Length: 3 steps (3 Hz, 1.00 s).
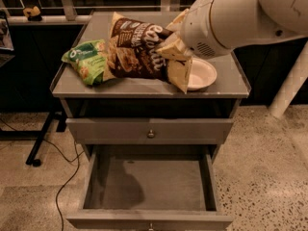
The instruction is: Pick brown chip bag from middle drawer and place on counter
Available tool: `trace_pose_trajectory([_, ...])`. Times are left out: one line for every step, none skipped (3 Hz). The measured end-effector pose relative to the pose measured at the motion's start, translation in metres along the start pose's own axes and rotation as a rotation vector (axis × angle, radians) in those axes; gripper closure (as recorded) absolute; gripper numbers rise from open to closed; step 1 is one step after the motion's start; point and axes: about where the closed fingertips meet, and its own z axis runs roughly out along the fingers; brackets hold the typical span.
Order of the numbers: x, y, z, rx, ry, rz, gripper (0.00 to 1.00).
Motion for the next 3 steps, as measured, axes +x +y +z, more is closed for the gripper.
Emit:
trace_pose_trajectory([0.000,0.000,0.000,0.000,0.000,0.000,1.00])
trace_pose_trajectory([-0.013,-0.009,0.007,-0.004,-0.024,-0.032,1.00])
trace_pose_trajectory([-0.024,-0.034,0.028,-0.009,-0.053,-0.074,1.00])
